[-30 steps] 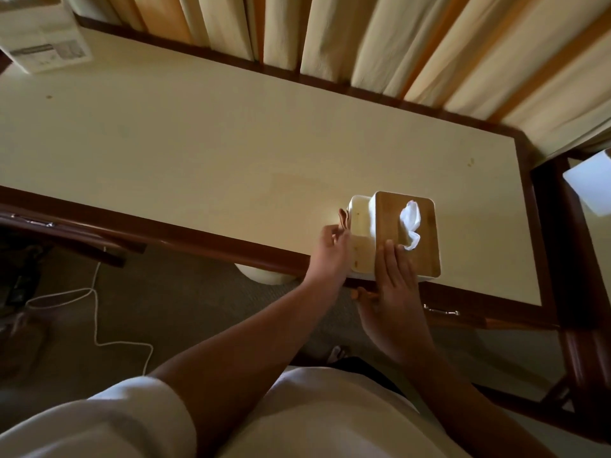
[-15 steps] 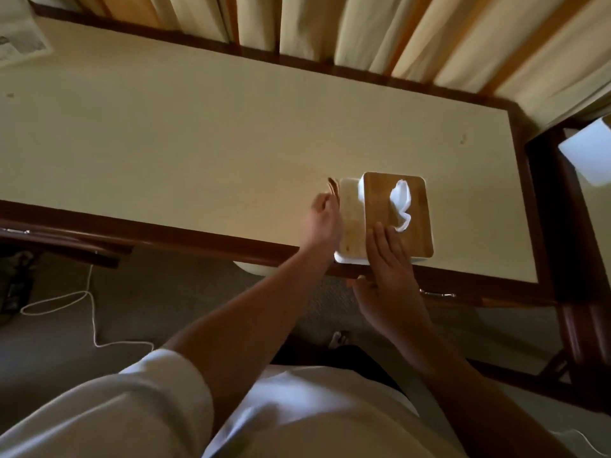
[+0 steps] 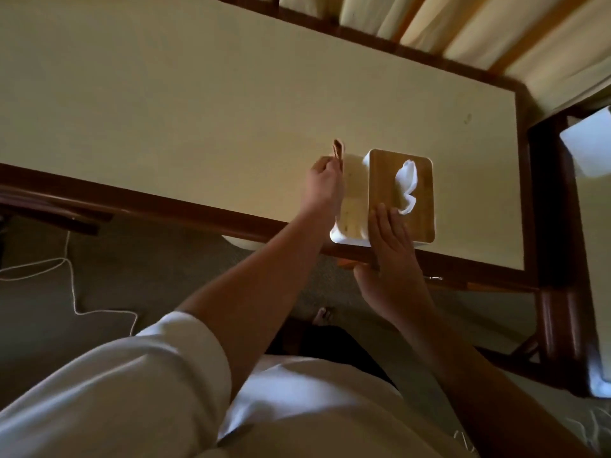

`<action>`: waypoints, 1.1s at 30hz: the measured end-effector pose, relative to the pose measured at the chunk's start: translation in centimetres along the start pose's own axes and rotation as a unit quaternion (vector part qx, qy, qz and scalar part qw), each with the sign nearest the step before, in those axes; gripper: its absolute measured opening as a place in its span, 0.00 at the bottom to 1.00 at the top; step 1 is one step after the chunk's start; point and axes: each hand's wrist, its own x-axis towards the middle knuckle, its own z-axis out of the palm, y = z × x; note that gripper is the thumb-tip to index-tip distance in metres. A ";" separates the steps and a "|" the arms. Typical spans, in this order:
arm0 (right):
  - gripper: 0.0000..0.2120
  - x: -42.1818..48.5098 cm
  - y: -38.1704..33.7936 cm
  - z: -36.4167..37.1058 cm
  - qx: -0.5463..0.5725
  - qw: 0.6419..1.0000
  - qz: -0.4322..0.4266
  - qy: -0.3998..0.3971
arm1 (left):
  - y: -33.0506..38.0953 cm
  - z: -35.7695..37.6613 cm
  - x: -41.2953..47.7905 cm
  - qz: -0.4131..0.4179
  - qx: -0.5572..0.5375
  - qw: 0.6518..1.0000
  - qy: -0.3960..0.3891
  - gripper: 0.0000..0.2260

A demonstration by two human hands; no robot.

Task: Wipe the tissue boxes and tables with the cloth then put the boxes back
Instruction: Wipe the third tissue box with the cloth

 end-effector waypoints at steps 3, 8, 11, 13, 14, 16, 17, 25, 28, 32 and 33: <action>0.37 0.0 0.3 -0.1 -0.002 1.000 -0.007 0.014 | -2.2 0.1 -4.4 0.003 0.020 1.000 0.001 0.15; 0.42 -0.2 0.3 -0.4 -0.009 1.000 -0.009 0.015 | -5.5 -1.6 -9.5 0.001 0.003 1.000 -0.012 0.13; 0.34 0.1 0.3 0.0 -0.006 1.000 -0.017 0.022 | -2.2 -0.2 -3.7 0.030 0.013 0.999 -0.012 0.14; 0.34 0.1 0.2 0.3 -0.012 0.999 -0.021 0.030 | -0.7 0.3 -0.3 0.024 -0.001 1.000 -0.013 0.15; 0.35 0.1 0.3 0.3 -0.013 0.999 -0.021 0.029 | -0.6 0.2 0.1 0.017 -0.008 1.000 -0.012 0.15; 0.36 0.0 0.5 0.0 -0.008 0.999 -0.023 0.021 | -1.9 -0.5 -2.5 0.017 -0.011 1.000 -0.020 0.14; 0.37 0.0 0.5 -0.2 -0.007 0.999 -0.026 0.018 | -3.1 -1.0 -4.9 0.011 -0.006 1.000 -0.028 0.14; 0.37 0.0 0.4 -0.1 -0.007 1.000 -0.020 0.019 | -1.9 -0.5 -1.1 0.025 0.006 0.999 -0.045 0.16; 0.39 -0.1 0.3 -0.2 0.002 1.000 -0.029 0.012 | -0.4 0.3 2.1 0.027 -0.008 0.998 -0.050 0.14; 0.37 0.1 0.4 -0.4 0.001 1.000 -0.025 0.011 | -2.3 -1.2 -2.8 0.018 0.030 0.998 -0.051 0.15; 0.36 0.1 0.4 -0.4 -0.013 0.999 -0.027 0.011 | -3.4 -1.9 -4.6 0.009 0.044 0.997 -0.057 0.14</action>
